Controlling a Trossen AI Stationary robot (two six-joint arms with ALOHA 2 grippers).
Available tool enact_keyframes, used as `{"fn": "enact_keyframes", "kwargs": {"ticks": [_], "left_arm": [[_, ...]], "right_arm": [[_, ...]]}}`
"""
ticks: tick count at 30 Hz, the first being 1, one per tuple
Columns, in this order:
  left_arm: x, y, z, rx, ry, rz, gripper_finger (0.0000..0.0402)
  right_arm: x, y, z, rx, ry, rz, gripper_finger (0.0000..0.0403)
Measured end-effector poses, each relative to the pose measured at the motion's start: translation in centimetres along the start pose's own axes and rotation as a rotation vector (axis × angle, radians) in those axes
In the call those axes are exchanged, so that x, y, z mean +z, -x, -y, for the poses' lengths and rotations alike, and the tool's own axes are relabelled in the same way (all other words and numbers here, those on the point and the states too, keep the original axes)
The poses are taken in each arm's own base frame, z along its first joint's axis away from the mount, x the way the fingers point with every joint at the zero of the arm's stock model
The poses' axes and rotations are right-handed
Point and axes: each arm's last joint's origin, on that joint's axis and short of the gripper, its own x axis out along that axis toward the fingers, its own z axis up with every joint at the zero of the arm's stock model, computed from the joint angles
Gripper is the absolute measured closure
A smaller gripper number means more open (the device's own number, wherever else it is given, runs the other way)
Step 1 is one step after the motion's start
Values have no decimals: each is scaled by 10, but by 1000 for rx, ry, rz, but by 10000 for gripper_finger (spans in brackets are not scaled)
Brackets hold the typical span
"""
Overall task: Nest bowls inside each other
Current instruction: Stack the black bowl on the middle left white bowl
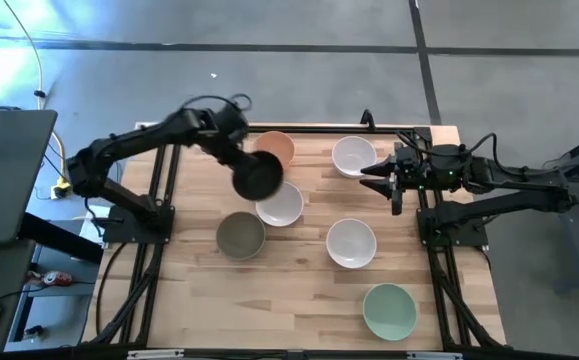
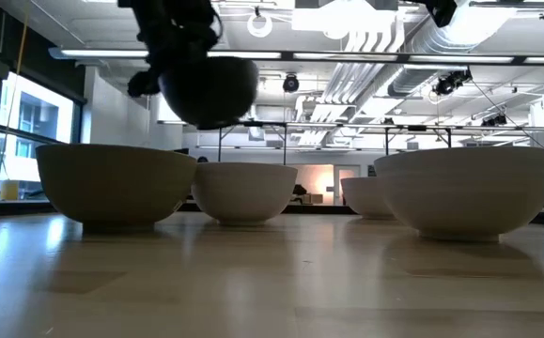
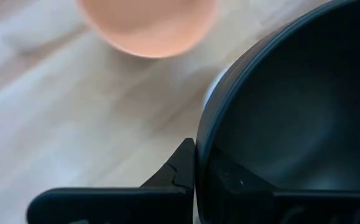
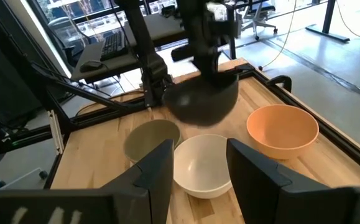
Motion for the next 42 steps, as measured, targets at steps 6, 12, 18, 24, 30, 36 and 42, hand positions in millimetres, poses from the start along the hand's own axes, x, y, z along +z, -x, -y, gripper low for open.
{"fn": "enact_keyframes", "kwargs": {"ticks": [6, 12, 18, 24, 30, 36, 42], "left_arm": [[3, -53, 31, -15, -45, -117, 401], [18, -80, 53, -9, -93, -158, 401], [33, -89, 65, -13, -134, -149, 401], [34, -92, 64, 30, -154, -178, 401], [32, -91, 60, 74, -169, -200, 401], [32, -91, 58, 114, -190, -191, 401], [32, -91, 58, 117, -205, -190, 401]], "right_arm": [[-3, 0, 1, -6, -5, -29, 261], [-9, 0, 1, 4, -45, -94, 261], [-11, 1, -2, 42, -58, -119, 261], [-13, 2, -11, 96, -47, -133, 261], [-14, 3, -14, 104, -49, -135, 261], [-14, 3, -13, 89, -49, -130, 261], [-14, 3, -13, 88, -57, -130, 261]]}}
